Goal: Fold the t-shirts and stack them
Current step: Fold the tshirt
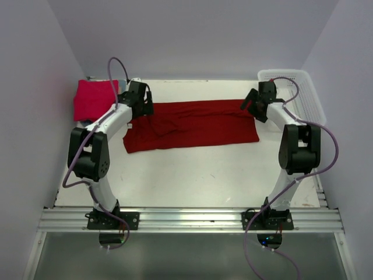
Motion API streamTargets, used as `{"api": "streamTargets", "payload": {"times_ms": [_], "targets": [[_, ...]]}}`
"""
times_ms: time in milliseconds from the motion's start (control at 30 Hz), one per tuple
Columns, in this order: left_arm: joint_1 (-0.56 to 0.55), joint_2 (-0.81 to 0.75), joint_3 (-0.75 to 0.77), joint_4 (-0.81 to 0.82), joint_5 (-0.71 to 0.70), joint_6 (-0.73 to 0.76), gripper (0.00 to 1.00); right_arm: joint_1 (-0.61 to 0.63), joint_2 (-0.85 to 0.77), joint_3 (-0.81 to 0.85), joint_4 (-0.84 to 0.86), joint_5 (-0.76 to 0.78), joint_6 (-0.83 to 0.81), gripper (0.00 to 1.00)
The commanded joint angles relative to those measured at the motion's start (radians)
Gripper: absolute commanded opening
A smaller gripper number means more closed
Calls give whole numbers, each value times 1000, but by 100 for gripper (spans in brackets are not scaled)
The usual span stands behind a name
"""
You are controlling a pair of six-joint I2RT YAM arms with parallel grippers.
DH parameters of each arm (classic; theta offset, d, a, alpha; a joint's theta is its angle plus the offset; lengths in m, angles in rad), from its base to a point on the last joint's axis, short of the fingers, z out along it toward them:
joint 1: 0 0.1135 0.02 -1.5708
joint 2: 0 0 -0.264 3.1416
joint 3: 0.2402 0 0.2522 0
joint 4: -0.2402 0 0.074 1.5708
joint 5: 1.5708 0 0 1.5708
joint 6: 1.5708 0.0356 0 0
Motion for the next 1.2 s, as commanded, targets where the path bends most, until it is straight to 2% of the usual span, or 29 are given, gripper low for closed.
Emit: {"api": "streamTargets", "payload": {"times_ms": [0,100,200,233,300,333,367,400,500,533,567,600,733,1000,1167], "targets": [[9,-125,37,106,-1,-19,100,-53,-130,-94,155,17,-29,88],[8,-212,16,107,44,-48,100,-47,-218,-105,148,-21,-49,84],[8,-304,-83,106,137,-105,100,-26,-282,-144,128,-60,-63,65],[8,-339,-152,104,161,-125,100,-26,-292,-158,128,-61,-72,40],[8,-367,-232,136,205,-180,100,9,-287,-197,126,-63,-76,9],[8,-384,-315,155,254,-195,96,11,-269,-197,114,-71,-81,0],[8,-390,-353,175,270,-241,93,14,-243,-169,92,-98,-87,0],[8,-392,-392,214,304,-263,83,19,-176,-148,30,-126,-108,0],[8,-361,-501,299,353,-332,62,63,-93,-85,-35,-135,-142,0],[8,-334,-537,323,405,-346,45,75,-56,-80,-38,-132,-152,0],[8,-321,-551,342,420,-375,35,94,-40,-65,-38,-130,-156,0],[7,-294,-565,386,448,-390,19,101,-24,-53,-49,-129,-156,0],[7,-251,-605,468,480,-441,0,126,42,-4,-70,-123,-162,0],[8,-180,-561,463,454,-461,0,157,38,-17,-126,-78,-185,0],[13,-139,-521,426,414,-453,0,161,-11,-127,-142,-26,-188,0]]}}
